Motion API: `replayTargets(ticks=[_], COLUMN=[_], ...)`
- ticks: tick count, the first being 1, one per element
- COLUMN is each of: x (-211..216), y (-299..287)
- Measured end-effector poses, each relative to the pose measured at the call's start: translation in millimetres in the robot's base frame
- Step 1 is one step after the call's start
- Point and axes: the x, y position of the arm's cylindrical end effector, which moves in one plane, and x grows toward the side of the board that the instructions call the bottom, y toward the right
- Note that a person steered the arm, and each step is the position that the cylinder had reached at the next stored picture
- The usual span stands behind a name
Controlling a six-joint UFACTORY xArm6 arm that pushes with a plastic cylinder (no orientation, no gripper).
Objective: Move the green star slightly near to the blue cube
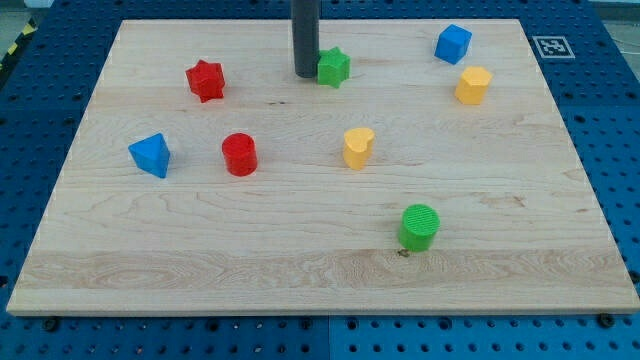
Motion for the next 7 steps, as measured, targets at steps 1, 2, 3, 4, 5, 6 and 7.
replayTargets(ticks=[1,2,3,4,5,6,7], x=[0,0,0,-1,-4,-5,-7], y=[6,13,30,32,27,10,8])
